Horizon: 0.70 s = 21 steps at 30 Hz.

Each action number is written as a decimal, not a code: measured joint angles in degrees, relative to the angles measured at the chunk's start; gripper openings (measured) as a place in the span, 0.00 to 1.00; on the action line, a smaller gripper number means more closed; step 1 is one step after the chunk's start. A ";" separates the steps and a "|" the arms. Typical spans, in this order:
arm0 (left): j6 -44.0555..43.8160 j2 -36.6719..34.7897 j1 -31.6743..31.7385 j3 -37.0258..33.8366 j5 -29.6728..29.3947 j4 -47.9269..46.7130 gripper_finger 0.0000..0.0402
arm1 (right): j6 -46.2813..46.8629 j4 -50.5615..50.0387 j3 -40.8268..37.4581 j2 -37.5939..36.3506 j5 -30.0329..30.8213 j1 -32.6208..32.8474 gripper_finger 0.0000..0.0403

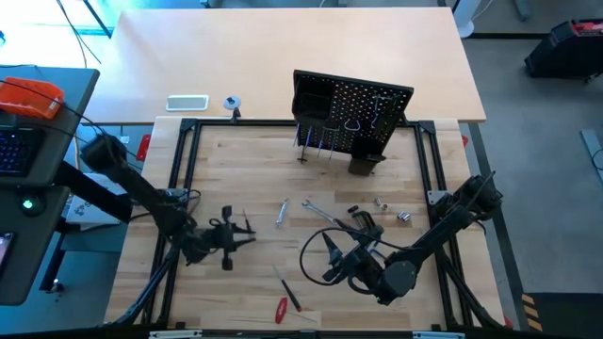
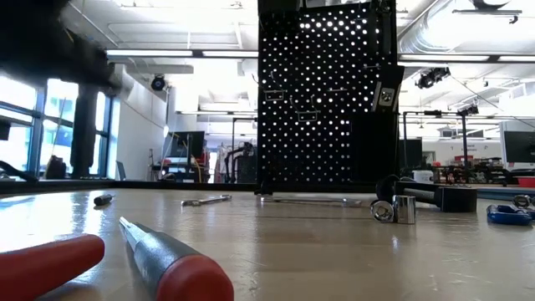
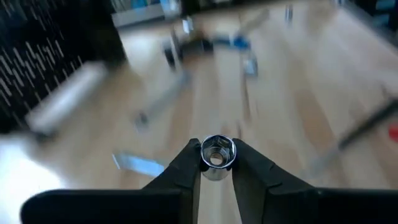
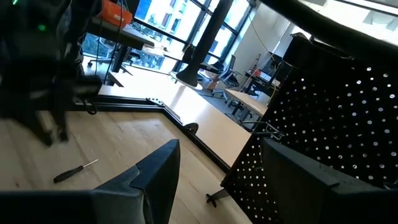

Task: Hang tools onto peg board
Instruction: Hang the silver socket onto the pegboard

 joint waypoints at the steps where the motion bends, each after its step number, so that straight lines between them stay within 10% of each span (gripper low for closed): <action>1: 3.89 -1.43 1.02 1.46 -0.21 -0.01 0.13 | 0.01 0.00 0.00 0.00 0.00 0.00 0.55; 10: 30.45 -9.32 14.71 16.14 10.78 0.16 0.13 | 8.84 -7.02 0.00 0.00 -8.83 0.14 0.55; 21: 38.04 -6.46 33.83 35.05 27.91 -6.22 0.13 | 45.12 -43.29 -0.02 0.07 -48.23 -10.19 0.55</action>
